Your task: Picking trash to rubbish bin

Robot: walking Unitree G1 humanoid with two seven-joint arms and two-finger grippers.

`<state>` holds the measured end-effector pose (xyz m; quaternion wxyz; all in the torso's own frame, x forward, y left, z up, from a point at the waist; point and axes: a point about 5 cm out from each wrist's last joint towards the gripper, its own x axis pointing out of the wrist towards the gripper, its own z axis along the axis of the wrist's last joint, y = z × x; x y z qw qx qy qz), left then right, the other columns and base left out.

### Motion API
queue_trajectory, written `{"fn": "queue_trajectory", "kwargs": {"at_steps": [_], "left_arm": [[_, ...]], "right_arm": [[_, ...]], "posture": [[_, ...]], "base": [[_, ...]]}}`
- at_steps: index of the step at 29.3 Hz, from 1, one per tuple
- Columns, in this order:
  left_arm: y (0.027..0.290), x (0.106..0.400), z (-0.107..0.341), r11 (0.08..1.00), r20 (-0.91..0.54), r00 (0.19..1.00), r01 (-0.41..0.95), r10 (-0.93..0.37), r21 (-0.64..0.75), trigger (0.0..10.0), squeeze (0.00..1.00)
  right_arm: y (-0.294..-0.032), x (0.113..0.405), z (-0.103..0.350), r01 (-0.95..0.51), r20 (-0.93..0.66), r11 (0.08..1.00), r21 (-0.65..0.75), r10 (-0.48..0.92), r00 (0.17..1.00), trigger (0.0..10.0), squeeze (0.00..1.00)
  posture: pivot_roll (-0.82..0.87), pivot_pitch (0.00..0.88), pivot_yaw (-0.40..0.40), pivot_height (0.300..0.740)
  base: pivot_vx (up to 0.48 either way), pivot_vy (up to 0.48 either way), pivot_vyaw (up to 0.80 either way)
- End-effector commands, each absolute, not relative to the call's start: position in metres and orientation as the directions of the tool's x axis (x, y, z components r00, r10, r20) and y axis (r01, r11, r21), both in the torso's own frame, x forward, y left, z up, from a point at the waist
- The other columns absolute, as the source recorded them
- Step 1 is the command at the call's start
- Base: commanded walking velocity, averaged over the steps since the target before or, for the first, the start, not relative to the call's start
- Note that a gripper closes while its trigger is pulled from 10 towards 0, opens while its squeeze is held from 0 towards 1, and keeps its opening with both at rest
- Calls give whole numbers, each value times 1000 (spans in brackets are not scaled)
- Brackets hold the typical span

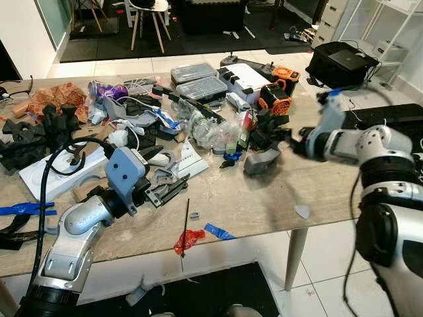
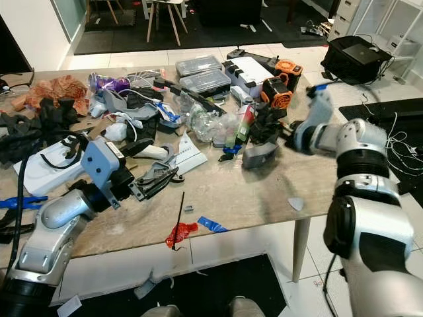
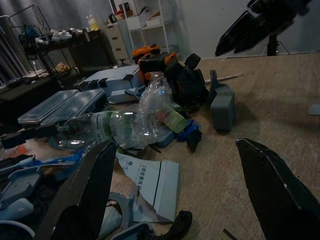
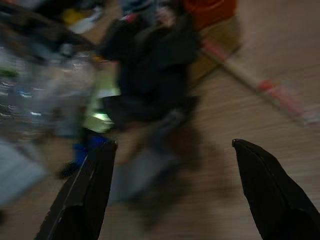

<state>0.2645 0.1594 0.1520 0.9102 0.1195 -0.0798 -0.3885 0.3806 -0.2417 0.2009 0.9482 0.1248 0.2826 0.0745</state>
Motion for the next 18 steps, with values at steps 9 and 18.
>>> {"fn": "queue_trajectory", "kwargs": {"at_steps": [9, 18], "left_arm": [[157, 262, 146, 656, 30, 676, 702, -737, 277, 10000, 0], [158, 262, 144, 656, 26, 678, 701, -735, 279, 10000, 0]], "right_arm": [[-230, 370, 199, -83, -536, 861, 502, 385, 751, 10000, 0], [-239, 366, 175, -38, -585, 887, 460, 335, 738, 10000, 0]], "posture": [[16, 0, -42, 740], [20, 0, -45, 740]], "base": [[0, 0, 0], [0, 0, 0]]}}
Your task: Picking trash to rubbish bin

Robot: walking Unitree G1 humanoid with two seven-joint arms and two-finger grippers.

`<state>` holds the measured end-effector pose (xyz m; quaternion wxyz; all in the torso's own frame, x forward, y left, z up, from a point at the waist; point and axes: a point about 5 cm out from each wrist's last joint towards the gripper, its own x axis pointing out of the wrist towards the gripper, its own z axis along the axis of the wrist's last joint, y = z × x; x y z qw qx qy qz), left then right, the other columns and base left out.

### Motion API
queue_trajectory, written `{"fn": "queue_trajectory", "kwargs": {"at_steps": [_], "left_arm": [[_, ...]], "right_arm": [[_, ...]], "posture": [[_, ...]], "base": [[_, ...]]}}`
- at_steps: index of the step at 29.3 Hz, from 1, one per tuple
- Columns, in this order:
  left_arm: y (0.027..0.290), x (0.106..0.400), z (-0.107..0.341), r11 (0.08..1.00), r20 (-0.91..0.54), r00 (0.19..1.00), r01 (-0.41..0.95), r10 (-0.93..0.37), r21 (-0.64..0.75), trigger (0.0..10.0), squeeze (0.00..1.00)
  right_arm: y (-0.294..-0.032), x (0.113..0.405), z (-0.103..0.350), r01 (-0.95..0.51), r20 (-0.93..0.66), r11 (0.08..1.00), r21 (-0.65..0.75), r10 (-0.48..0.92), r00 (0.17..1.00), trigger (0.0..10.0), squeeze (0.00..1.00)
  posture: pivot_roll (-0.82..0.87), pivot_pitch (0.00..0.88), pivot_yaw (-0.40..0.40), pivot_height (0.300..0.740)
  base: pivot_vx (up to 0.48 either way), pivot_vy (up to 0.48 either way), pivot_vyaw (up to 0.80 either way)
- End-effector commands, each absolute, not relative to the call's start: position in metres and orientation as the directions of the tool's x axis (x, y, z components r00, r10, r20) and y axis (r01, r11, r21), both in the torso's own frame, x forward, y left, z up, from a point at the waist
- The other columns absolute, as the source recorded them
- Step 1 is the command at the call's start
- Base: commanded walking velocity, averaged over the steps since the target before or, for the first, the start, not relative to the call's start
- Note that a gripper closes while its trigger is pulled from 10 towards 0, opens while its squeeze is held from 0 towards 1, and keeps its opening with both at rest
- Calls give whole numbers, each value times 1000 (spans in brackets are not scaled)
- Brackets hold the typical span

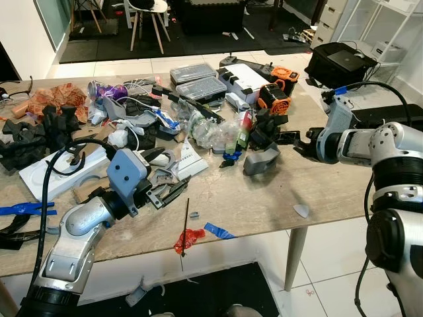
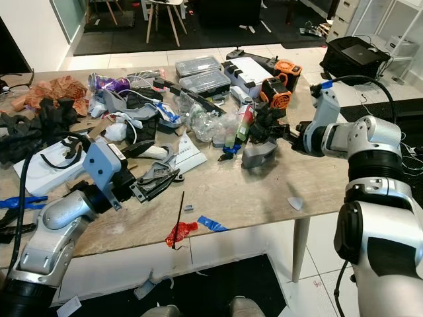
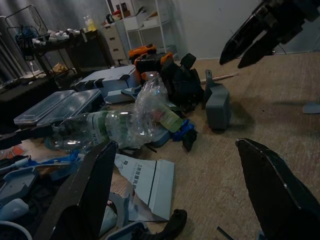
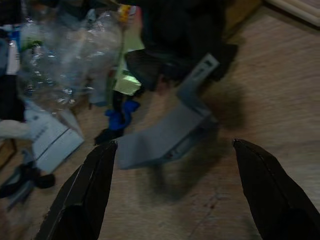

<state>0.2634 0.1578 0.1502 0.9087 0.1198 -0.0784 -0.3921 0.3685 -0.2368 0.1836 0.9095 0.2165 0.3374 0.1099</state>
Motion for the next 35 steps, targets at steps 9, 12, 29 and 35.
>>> {"fn": "queue_trajectory", "kwargs": {"at_steps": [9, 12, 29, 35], "left_arm": [[159, 262, 144, 655, 22, 677, 703, -736, 278, 10000, 0], [159, 262, 144, 653, 22, 675, 704, -737, 278, 10000, 0], [159, 261, 145, 652, 25, 674, 705, -739, 280, 10000, 0], [159, 261, 145, 652, 26, 673, 705, -739, 280, 10000, 0]], "right_arm": [[-242, 362, 156, 40, -602, 868, 496, 310, 736, 10000, 0], [-244, 366, 157, 51, -564, 861, 507, 286, 775, 10000, 0], [-230, 371, 140, 70, -557, 846, 528, 283, 781, 10000, 0], [-223, 375, 139, 42, -528, 849, 526, 287, 799, 10000, 0]], "posture": [[21, 0, -41, 740], [24, 0, -38, 740], [33, 0, -37, 740], [42, 0, -34, 740]], "base": [[0, 0, 0], [0, 0, 0], [0, 0, 0], [0, 0, 0]]}}
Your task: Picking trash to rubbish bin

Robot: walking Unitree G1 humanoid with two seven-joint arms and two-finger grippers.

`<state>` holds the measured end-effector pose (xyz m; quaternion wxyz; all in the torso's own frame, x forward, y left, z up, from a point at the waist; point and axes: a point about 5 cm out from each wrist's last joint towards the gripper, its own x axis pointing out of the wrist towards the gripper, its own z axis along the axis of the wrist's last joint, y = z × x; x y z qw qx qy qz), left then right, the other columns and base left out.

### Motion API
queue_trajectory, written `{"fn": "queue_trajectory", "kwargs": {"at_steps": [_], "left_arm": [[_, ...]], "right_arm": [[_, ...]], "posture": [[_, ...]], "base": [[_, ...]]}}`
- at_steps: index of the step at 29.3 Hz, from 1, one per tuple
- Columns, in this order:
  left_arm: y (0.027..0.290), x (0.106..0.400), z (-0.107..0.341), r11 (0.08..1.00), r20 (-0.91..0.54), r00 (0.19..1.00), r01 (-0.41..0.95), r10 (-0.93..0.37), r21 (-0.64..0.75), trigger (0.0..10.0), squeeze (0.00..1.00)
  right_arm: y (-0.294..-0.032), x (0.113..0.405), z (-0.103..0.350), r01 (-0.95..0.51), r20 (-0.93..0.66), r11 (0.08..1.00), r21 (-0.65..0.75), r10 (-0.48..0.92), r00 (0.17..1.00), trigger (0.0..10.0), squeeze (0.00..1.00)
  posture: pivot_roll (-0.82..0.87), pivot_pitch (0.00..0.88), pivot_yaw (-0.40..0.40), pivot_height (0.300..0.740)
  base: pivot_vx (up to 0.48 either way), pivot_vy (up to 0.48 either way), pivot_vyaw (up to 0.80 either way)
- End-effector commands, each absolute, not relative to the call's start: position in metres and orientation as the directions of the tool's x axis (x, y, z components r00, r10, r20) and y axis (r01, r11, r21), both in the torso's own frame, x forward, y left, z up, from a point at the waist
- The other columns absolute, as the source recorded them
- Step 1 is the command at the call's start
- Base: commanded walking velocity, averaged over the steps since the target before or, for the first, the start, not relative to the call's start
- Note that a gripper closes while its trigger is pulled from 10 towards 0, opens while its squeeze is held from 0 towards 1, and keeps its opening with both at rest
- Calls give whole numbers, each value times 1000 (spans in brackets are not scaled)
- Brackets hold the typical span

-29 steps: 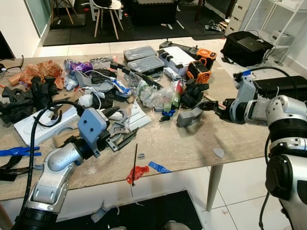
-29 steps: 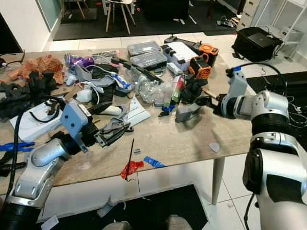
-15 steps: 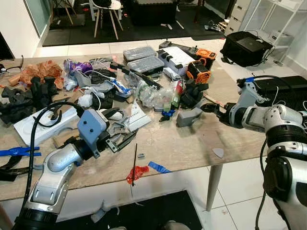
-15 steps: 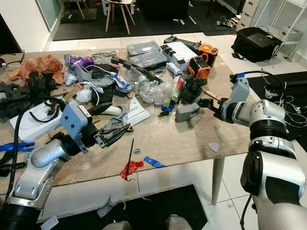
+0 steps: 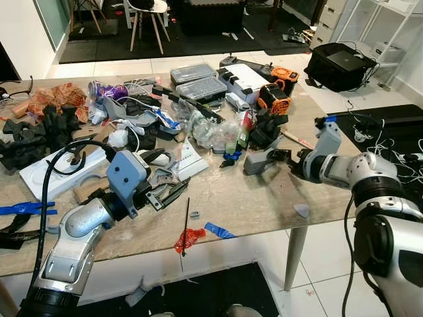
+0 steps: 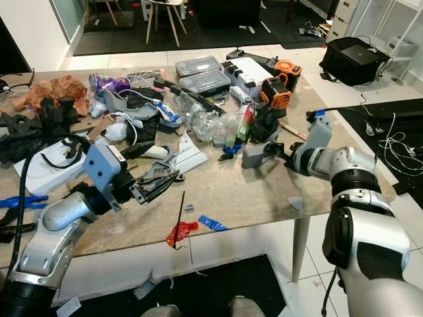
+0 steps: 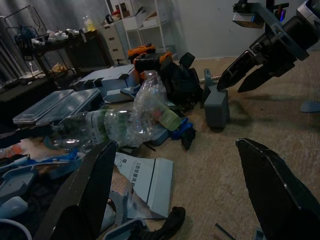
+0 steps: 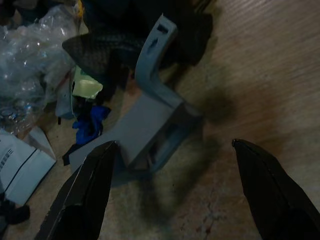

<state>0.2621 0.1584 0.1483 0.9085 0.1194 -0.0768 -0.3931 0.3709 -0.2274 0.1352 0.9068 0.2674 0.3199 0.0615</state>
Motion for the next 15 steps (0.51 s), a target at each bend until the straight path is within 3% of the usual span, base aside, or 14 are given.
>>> {"fn": "queue_trajectory", "kwargs": {"at_steps": [1, 15], "left_arm": [[159, 261, 146, 652, 26, 673, 705, -739, 280, 10000, 0], [158, 260, 147, 650, 28, 670, 707, -741, 280, 10000, 0]], "right_arm": [[-221, 376, 140, 36, -522, 851, 525, 287, 803, 10000, 0], [-217, 379, 140, 40, -516, 852, 523, 279, 810, 10000, 0]], "posture": [[42, 0, -34, 740], [51, 0, -33, 740]], "base": [[0, 0, 0], [0, 0, 0]]}}
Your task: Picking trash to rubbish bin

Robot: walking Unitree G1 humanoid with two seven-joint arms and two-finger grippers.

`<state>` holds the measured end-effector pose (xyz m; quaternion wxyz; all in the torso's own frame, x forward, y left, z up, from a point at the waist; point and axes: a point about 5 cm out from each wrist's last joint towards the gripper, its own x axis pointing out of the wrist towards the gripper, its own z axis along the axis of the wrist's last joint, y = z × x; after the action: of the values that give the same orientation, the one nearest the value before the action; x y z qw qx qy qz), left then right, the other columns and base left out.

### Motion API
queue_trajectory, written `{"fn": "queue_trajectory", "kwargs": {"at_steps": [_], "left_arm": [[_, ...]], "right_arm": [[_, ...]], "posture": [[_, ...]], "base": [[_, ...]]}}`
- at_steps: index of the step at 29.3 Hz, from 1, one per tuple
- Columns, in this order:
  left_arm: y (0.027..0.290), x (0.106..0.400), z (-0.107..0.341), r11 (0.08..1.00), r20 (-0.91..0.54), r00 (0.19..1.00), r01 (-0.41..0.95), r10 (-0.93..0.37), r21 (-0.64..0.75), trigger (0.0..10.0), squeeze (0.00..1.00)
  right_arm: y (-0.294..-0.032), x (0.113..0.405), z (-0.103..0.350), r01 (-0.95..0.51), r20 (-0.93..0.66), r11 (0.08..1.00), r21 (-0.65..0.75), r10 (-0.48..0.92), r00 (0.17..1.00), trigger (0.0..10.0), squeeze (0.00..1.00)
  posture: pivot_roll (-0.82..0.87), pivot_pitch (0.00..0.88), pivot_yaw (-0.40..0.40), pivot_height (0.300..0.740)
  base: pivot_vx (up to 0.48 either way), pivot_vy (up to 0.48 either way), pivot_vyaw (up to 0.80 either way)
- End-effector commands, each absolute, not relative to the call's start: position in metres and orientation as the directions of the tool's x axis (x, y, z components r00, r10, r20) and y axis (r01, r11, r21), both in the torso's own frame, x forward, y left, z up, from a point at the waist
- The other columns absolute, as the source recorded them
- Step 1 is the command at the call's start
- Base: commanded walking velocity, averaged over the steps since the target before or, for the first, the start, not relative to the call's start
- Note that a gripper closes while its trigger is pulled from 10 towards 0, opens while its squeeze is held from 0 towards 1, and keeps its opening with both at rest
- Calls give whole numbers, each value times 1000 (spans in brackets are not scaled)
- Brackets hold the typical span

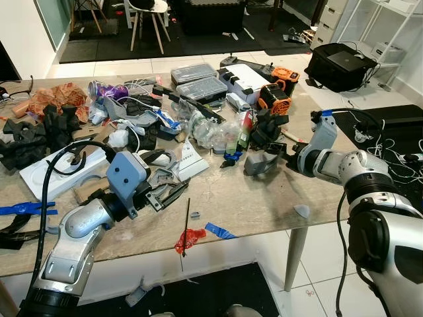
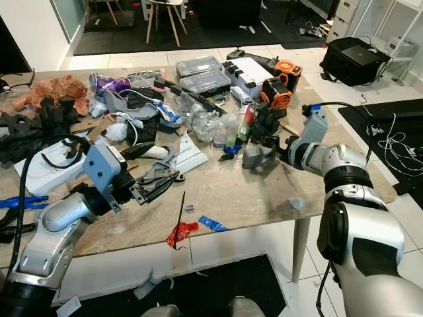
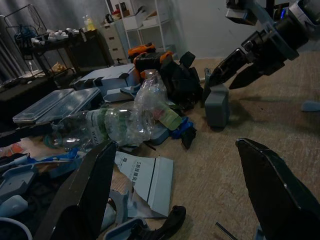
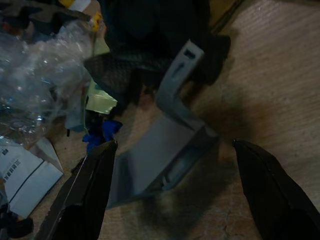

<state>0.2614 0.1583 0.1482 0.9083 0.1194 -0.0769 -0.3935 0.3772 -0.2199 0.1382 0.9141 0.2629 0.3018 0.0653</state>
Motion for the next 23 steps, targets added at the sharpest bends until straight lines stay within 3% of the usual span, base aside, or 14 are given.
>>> {"fn": "queue_trajectory", "kwargs": {"at_steps": [1, 15, 17, 18, 19, 20, 21, 23], "left_arm": [[158, 259, 147, 650, 27, 671, 707, -741, 280, 10000, 0], [158, 257, 147, 645, 33, 663, 713, -748, 274, 10000, 0], [158, 255, 147, 640, 36, 656, 721, -754, 266, 10000, 0], [158, 254, 147, 637, 37, 652, 725, -757, 262, 10000, 0], [157, 253, 146, 632, 37, 646, 731, -763, 257, 10000, 0], [157, 253, 146, 632, 37, 646, 731, -763, 257, 10000, 0], [157, 252, 146, 624, 36, 637, 740, -770, 250, 10000, 0], [156, 250, 146, 615, 36, 627, 750, -778, 242, 10000, 0]], "right_arm": [[-214, 379, 138, 52, -532, 851, 523, 278, 799, 10000, 0], [-207, 377, 129, 97, -585, 859, 503, 256, 769, 10000, 0], [-208, 376, 127, 102, -594, 860, 500, 254, 764, 9294, 0], [-208, 376, 127, 104, -596, 861, 499, 253, 762, 5451, 0], [-208, 376, 127, 104, -597, 861, 497, 253, 761, 4706, 0], [-208, 376, 127, 104, -597, 861, 497, 253, 761, 4706, 0], [-208, 376, 127, 102, -598, 862, 496, 255, 760, 2902, 0], [-207, 376, 127, 98, -598, 863, 496, 258, 759, 1137, 0]], "posture": [[51, 0, -33, 740], [57, 0, -35, 740], [56, 0, -35, 740], [56, 0, -35, 740], [56, 0, -35, 740], [56, 0, -35, 740], [55, 0, -36, 740], [54, 0, -36, 740]], "base": [[0, 0, 0], [0, 0, 0], [0, 0, 0], [0, 0, 0], [0, 0, 0], [0, 0, 0], [0, 0, 0], [0, 0, 0]]}}
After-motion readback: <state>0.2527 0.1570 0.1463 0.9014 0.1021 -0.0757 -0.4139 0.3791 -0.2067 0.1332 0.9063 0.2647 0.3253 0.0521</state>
